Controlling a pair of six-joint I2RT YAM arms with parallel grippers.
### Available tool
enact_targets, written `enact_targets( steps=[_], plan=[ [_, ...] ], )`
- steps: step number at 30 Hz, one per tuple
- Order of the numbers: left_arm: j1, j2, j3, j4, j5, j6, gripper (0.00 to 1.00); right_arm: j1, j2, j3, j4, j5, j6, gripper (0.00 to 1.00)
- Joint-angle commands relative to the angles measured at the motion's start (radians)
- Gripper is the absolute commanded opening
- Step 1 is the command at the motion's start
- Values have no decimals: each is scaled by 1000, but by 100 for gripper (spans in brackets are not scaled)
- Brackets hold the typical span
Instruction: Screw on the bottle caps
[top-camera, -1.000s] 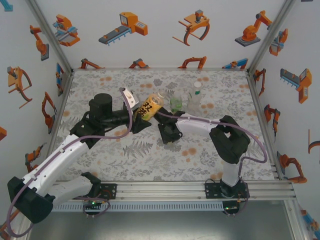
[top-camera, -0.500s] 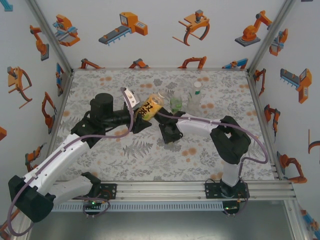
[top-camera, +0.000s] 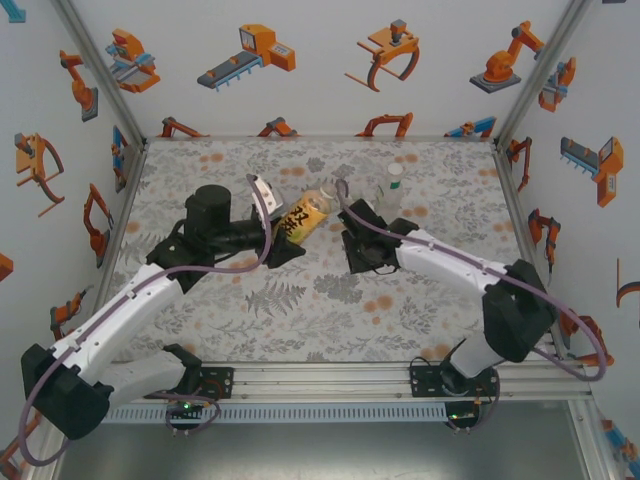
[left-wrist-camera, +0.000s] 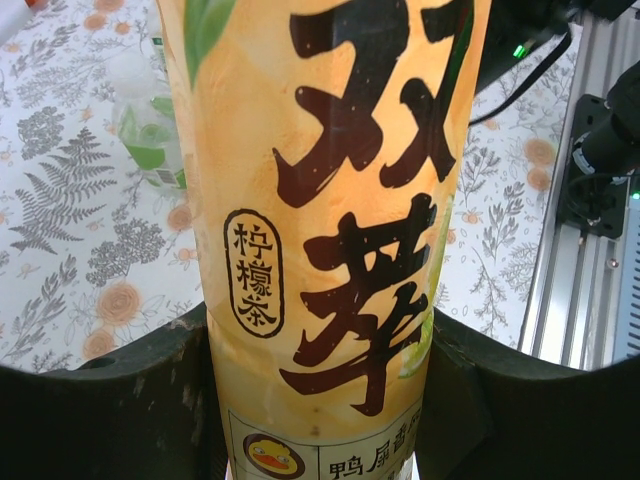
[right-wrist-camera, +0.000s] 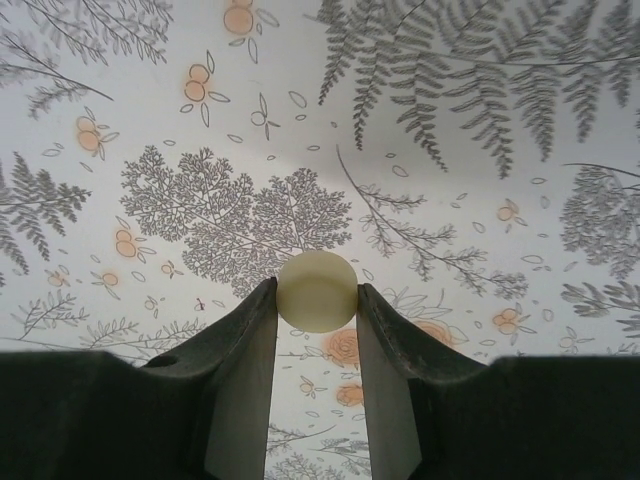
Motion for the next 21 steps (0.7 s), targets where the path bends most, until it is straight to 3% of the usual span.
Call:
enact_targets(
  steps=[1,9,16,21],
  plan=[
    [6,21,39,-27,51,26,0,-29,-106,-29,36,-35,-39,32],
    [-44,31,56,-119,40,158,0,-55,-386,-126,158,-103,-216,30],
    [-117,-14,1,-167,40,366,0,-55,-617,-194,235,-210,-384,29],
    [-141,-18,1,-210,52,445,0,-55,-744,-204,194,-362,-551,26]
  ],
)
